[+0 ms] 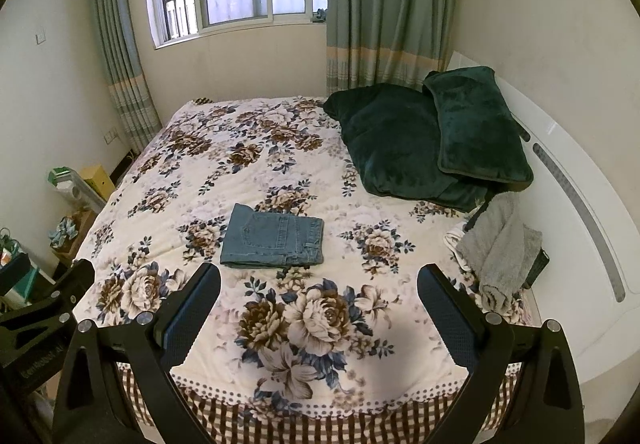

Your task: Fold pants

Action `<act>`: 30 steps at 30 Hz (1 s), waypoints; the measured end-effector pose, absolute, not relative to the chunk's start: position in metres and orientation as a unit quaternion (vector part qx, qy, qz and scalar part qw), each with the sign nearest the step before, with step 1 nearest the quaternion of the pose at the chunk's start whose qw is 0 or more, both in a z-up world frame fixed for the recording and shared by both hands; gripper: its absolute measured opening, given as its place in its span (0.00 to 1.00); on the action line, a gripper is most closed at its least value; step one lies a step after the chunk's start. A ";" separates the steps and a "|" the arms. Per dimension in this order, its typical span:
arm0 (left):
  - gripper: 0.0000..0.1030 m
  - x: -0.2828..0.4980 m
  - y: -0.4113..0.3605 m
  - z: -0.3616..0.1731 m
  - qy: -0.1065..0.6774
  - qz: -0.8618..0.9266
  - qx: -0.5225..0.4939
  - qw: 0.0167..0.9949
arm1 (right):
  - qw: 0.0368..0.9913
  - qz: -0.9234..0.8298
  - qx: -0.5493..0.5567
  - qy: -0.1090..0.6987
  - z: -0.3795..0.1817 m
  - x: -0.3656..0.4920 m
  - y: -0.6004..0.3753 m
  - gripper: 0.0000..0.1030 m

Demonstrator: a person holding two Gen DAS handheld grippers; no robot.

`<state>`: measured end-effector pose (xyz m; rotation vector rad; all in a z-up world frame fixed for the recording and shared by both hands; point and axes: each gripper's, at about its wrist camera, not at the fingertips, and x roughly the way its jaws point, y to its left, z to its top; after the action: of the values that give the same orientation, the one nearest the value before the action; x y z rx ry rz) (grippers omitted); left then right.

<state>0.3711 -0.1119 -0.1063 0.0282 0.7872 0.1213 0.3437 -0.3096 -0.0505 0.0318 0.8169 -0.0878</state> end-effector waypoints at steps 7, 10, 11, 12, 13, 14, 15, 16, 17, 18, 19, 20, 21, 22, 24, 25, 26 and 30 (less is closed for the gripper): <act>0.99 0.368 -0.111 -0.104 0.380 0.059 0.015 0.923 | 0.918 -0.043 0.015 0.395 -0.049 0.343 -0.309 0.98; 0.99 0.365 -0.110 -0.102 0.379 0.060 0.014 0.923 | 0.918 -0.043 0.016 0.394 -0.048 0.342 -0.308 0.98; 0.99 0.366 -0.110 -0.103 0.379 0.058 0.014 0.923 | 0.918 -0.043 0.015 0.393 -0.048 0.343 -0.308 0.98; 0.99 0.366 -0.110 -0.103 0.379 0.057 0.015 0.923 | 0.918 -0.043 0.015 0.393 -0.048 0.343 -0.308 0.98; 0.99 0.366 -0.110 -0.103 0.379 0.057 0.015 0.924 | 0.918 -0.042 0.015 0.394 -0.048 0.343 -0.308 0.98; 0.99 0.365 -0.110 -0.102 0.377 0.058 0.017 0.924 | 0.918 -0.042 0.016 0.394 -0.048 0.343 -0.308 0.98; 0.99 0.365 -0.110 -0.101 0.376 0.059 0.017 0.925 | 0.918 -0.043 0.015 0.394 -0.049 0.343 -0.308 0.98; 0.99 0.365 -0.110 -0.101 0.377 0.057 0.015 0.924 | 0.918 -0.041 0.016 0.394 -0.049 0.343 -0.308 0.98; 0.99 0.364 -0.110 -0.100 0.377 0.057 0.015 0.924 | 0.918 -0.042 0.015 0.394 -0.049 0.343 -0.308 0.98; 0.99 0.364 -0.110 -0.100 0.377 0.058 0.016 0.924 | 0.918 -0.043 0.014 0.394 -0.049 0.343 -0.308 0.98; 0.99 0.364 -0.110 -0.099 0.378 0.057 0.017 0.924 | 0.918 -0.043 0.014 0.394 -0.048 0.343 -0.307 0.98; 0.99 0.364 -0.110 -0.100 0.378 0.057 0.016 0.924 | 0.917 -0.042 0.016 0.396 -0.049 0.346 -0.307 0.98; 0.99 0.365 -0.111 -0.098 0.377 0.058 0.017 0.924 | 0.917 -0.042 0.016 0.396 -0.047 0.343 -0.306 0.98; 0.99 0.365 -0.111 -0.098 0.377 0.058 0.017 0.924 | 0.917 -0.043 0.016 0.396 -0.046 0.344 -0.305 0.98; 0.99 0.365 -0.112 -0.098 0.378 0.058 0.015 0.924 | 0.917 -0.043 0.016 0.396 -0.045 0.345 -0.304 0.98; 0.99 0.365 -0.112 -0.098 0.377 0.058 0.016 0.924 | 0.917 -0.043 0.016 0.395 -0.045 0.344 -0.304 0.98; 0.99 0.365 -0.112 -0.098 0.377 0.059 0.016 0.924 | 0.917 -0.044 0.016 0.395 -0.045 0.345 -0.303 0.98; 0.99 0.364 -0.112 -0.098 0.377 0.059 0.015 0.924 | 0.917 -0.045 0.017 0.395 -0.046 0.342 -0.304 0.98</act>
<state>0.3642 -0.1122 -0.0982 0.0308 0.7736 0.1211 0.3421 -0.3039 -0.0462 0.0353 0.8124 -0.0918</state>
